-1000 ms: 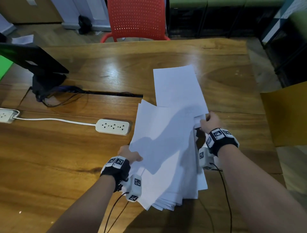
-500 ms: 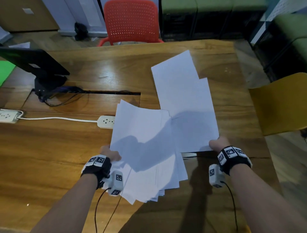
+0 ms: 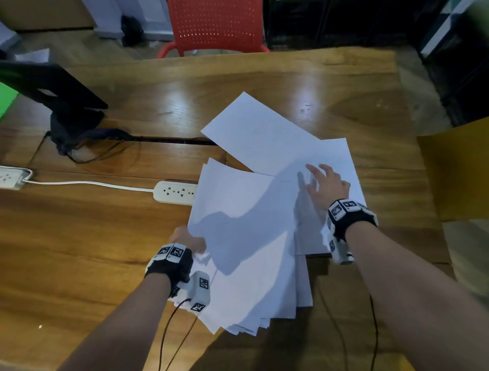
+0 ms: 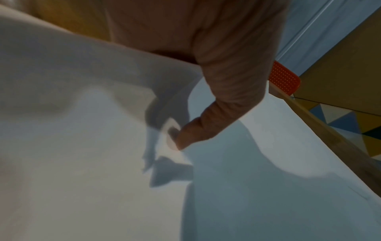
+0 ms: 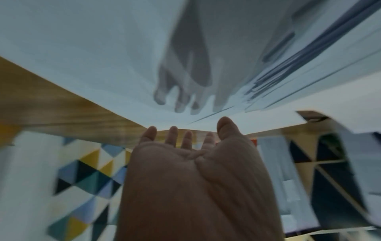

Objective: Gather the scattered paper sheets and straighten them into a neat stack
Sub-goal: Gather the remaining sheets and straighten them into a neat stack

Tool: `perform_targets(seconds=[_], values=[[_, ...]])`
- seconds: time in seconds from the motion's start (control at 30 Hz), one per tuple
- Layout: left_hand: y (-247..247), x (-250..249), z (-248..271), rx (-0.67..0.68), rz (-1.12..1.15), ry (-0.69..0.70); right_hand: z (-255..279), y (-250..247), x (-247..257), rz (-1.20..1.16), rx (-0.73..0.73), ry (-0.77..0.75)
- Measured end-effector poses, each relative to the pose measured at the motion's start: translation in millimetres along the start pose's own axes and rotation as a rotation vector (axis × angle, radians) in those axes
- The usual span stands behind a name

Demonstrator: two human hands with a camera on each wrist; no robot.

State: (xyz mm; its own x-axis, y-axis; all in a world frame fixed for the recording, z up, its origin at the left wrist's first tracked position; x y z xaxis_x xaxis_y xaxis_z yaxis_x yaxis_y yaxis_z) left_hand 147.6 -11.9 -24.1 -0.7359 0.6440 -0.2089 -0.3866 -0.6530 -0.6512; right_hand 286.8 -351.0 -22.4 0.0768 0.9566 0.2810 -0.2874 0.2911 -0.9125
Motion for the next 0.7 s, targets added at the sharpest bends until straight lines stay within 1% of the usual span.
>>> perform_targets(seconds=[0.03,0.07,0.13,0.23,0.3,0.37,0.47,0.57,0.63,0.7], values=[[1,1,0,0.021,0.029,-0.01,-10,2,8,0.011,0.003,-0.028],[3,2,-3,0.03,0.056,-0.014,-21,3,13,-0.004,-0.011,-0.023],[4,3,-6,0.036,0.109,-0.022,-41,5,16,-0.104,-0.055,0.075],[4,2,-7,0.02,0.158,-0.023,-64,4,12,-0.329,-0.124,0.255],[6,1,-8,0.015,0.169,-0.02,-73,5,12,-0.376,-0.131,0.339],[7,0,-8,0.009,0.147,-0.026,-79,6,17,-0.372,-0.12,0.388],[9,-3,-12,0.008,0.091,-0.033,-89,10,25,-0.366,-0.068,0.422],[9,-4,-11,-0.003,0.037,-0.047,-94,13,26,-0.275,0.016,0.413],[8,-5,-10,0.005,0.053,-0.041,-94,11,25,-0.266,0.034,0.406],[8,-3,-9,0.021,0.103,-0.043,-91,6,29,-0.176,0.059,0.36]])
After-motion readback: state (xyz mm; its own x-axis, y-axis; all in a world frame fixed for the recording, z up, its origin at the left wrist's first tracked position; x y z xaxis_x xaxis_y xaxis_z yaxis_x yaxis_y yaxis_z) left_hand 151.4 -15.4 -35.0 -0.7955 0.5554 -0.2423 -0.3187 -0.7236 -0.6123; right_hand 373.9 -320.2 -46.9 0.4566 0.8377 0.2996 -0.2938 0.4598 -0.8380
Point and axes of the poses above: each hand's wrist, its own z-axis away from the middle knuckle, its own y-axis out of the palm, x = y × z, the point moved 4 cm from there along -z, towards the middle knuckle, and after that the axes turned 1 degree about -y, right-handed, at the moved point
